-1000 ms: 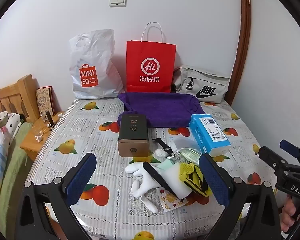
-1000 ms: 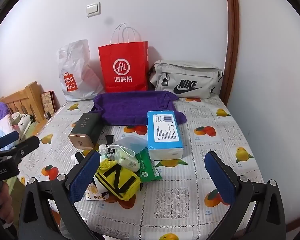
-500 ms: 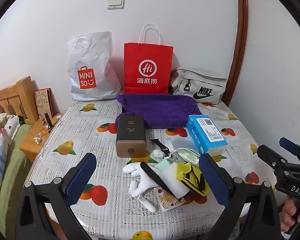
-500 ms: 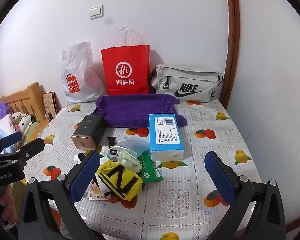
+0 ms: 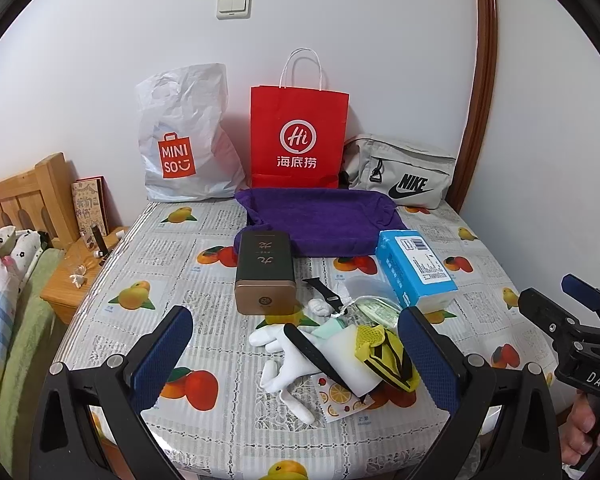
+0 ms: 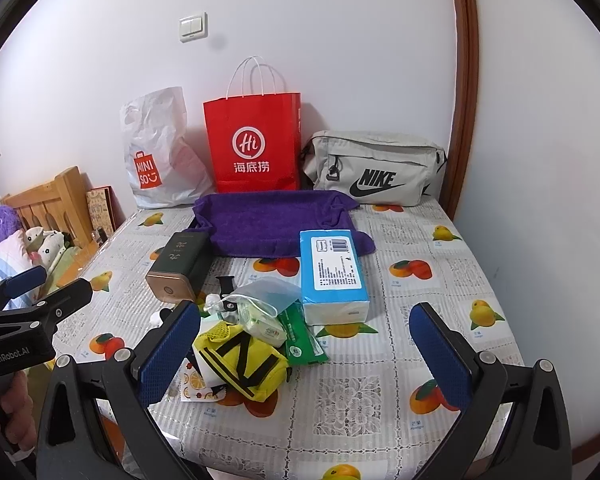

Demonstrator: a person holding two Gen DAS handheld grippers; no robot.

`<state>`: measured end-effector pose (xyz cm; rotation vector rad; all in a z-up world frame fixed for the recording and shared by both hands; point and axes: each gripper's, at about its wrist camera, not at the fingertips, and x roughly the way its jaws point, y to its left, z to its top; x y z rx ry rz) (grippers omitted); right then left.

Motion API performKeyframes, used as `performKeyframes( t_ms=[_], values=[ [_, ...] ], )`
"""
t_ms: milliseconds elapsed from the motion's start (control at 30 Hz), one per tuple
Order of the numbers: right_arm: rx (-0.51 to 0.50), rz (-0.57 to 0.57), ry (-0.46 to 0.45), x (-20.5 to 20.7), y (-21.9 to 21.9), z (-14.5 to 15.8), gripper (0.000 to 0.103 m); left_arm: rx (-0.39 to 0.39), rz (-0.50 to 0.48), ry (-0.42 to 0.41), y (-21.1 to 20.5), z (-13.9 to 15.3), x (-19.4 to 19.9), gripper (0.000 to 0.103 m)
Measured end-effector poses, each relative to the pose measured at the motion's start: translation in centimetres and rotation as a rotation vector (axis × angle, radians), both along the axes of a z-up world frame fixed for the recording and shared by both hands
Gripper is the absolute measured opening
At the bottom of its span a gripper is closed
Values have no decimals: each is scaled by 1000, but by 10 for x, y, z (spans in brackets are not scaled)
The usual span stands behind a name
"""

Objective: Organize soft objects

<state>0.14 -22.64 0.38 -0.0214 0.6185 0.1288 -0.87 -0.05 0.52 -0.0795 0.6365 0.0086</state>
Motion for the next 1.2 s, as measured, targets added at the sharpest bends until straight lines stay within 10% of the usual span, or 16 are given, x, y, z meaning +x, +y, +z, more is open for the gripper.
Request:
performKeyframes(
  t_ms=[1200],
  values=[
    [10,5,-10,-2,3,1,103,0,-2,1,4,6,4,103]
  ],
)
